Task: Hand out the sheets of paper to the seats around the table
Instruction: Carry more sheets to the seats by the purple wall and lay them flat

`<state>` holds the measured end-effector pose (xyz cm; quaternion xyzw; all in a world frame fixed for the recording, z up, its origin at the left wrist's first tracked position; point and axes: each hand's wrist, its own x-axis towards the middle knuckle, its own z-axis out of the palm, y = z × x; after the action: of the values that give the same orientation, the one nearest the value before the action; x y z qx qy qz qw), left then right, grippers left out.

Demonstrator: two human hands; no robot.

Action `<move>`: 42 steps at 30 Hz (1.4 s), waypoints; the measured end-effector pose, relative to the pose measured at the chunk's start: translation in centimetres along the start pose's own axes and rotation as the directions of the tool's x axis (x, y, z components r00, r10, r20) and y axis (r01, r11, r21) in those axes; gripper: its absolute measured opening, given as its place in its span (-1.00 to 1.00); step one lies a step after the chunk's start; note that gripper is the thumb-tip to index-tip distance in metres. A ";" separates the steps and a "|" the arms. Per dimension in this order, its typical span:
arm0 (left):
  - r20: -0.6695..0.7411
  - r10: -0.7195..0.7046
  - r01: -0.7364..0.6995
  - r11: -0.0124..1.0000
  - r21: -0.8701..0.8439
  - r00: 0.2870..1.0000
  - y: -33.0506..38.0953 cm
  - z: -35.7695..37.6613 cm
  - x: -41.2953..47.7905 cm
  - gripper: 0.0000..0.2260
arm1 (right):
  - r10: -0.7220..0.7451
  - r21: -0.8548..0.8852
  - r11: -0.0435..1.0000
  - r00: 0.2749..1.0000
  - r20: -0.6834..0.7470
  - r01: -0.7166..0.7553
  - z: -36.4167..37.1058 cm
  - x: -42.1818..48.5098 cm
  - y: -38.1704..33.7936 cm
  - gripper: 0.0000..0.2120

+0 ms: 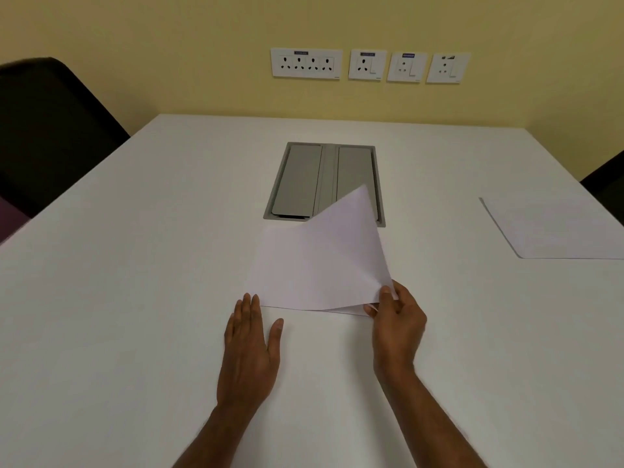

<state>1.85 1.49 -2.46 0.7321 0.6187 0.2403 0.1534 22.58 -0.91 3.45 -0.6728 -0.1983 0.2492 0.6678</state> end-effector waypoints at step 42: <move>0.129 -0.728 0.106 -0.078 -0.991 0.674 -0.8 -33.2 -25.5 -0.65 | 0.438 0.236 0.792 0.794 0.422 -0.563 -8.4 -29.2 -16.9 -0.74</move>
<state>-19.83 -25.72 20.85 0.1055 0.5117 0.6825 0.5111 5.44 -24.68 22.22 -0.5167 -0.0762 0.5647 0.6390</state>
